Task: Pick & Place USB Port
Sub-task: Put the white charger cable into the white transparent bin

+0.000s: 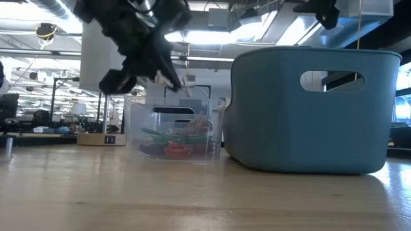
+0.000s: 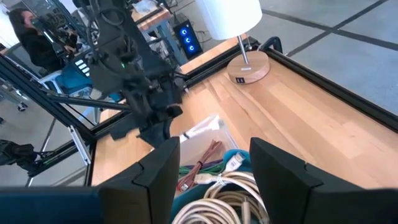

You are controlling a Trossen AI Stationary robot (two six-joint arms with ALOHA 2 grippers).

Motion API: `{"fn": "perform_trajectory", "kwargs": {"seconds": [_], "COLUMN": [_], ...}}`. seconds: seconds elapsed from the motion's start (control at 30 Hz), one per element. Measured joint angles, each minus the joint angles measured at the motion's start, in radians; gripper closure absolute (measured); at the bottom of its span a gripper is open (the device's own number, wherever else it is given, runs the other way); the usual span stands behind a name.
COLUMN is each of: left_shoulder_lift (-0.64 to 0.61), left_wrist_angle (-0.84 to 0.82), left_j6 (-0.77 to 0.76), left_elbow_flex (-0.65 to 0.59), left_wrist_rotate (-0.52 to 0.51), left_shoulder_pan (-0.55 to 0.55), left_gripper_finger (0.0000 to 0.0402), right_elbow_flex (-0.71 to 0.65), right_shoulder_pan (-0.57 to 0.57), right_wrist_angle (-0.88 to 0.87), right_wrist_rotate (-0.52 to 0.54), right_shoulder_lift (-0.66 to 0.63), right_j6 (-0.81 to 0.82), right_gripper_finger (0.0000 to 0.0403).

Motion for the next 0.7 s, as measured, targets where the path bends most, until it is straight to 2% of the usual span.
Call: {"fn": "perform_trajectory", "kwargs": {"seconds": [0.2,0.37,0.57,0.7], "left_shoulder_lift": [0.15,0.248,0.258,0.241], "left_wrist_angle": [0.051,0.18,0.189,0.163], "left_j6": [-0.001,0.025,0.05,0.067], "left_elbow_flex": [-0.003,0.006,0.007,0.002], "left_wrist_rotate": [0.094,0.14,0.141,0.095], "left_shoulder_pan": [-0.006,-0.002,0.011,0.032], "left_gripper_finger": [0.0395,0.0395,0.0395,0.0395], "right_elbow_flex": [0.0,0.0,0.0,0.0], "right_shoulder_pan": [0.0,0.0,0.0,0.0], "right_wrist_angle": [0.002,0.001,0.004,0.004], "right_wrist_rotate": [0.0,0.0,0.0,0.0], "right_shoulder_lift": [0.0,0.0,0.0,0.0], "right_j6": [0.0,0.006,0.027,0.027], "right_gripper_finger": [0.0207,0.0207,0.0207,0.0207]}}
